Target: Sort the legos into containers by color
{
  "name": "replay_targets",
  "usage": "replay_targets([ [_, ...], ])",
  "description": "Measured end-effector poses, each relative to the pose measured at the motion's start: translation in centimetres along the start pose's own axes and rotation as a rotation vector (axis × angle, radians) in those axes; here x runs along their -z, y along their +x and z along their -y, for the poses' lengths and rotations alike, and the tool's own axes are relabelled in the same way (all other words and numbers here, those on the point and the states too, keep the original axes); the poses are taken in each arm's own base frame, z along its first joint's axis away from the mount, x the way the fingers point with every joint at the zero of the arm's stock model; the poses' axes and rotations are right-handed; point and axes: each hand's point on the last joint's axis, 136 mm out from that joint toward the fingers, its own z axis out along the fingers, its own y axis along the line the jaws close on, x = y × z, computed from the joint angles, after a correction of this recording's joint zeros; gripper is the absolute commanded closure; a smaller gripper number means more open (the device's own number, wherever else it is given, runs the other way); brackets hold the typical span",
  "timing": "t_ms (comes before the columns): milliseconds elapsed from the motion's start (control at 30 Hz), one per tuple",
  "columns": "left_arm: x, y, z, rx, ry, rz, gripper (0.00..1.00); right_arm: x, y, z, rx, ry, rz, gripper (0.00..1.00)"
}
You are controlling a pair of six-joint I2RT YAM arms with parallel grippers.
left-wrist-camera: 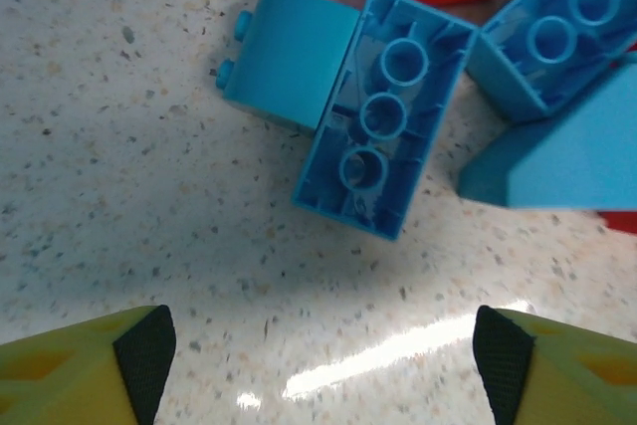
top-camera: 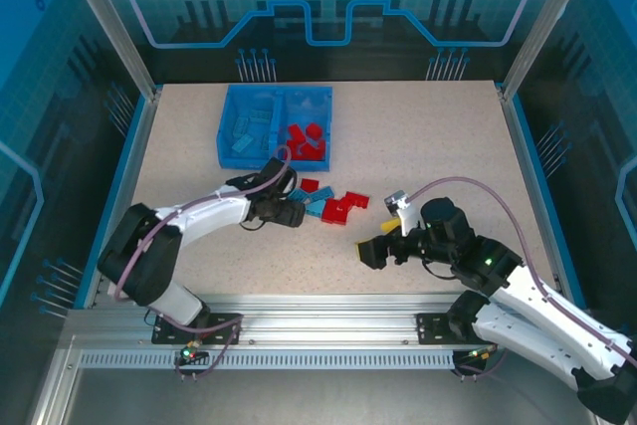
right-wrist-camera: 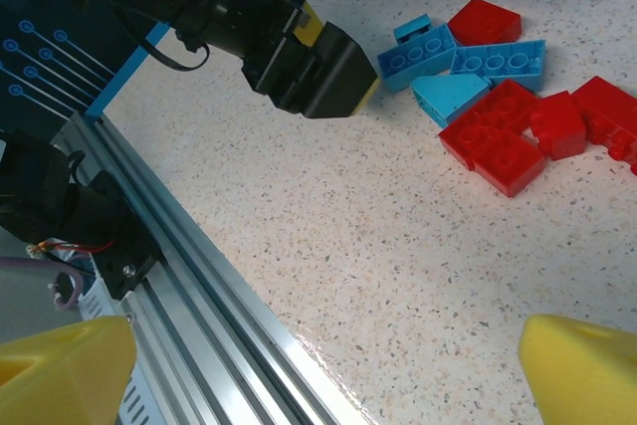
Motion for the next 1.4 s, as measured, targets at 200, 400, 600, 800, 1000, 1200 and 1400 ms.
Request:
replay_targets([
  [200,-2.4,-0.6,0.3,-0.02,-0.011,-0.024,0.3,-0.8,0.5,0.6,-0.012,0.024,-0.037,0.0],
  [400,-3.8,-1.8,0.8,-0.027,-0.016,-0.027,0.48,-0.9,0.6,0.8,-0.013,0.032,-0.04,0.0],
  [600,-4.4,-2.5,0.9,-0.038,-0.025,-0.03,0.62,-0.9,0.5,0.8,-0.014,0.037,-0.04,0.0],
  [800,-4.1,-2.6,1.1,-0.038,0.001,-0.021,0.68,-1.1,0.7,1.1,-0.032,0.05,-0.051,0.0],
  [1000,-0.3,-2.1,2.5,-0.052,0.067,0.034,0.68,-1.2,0.0,0.8,-0.05,0.049,-0.042,0.0],
  [1200,7.8,-4.9,2.3,0.003,0.109,0.235,0.69,-0.9,-1.0,0.6,-0.054,0.051,-0.012,0.0],
  [1400,12.0,-11.4,-5.2,0.206,-0.01,0.38,0.69,-1.1,-1.2,0.9,-0.062,0.067,-0.004,0.0],
])
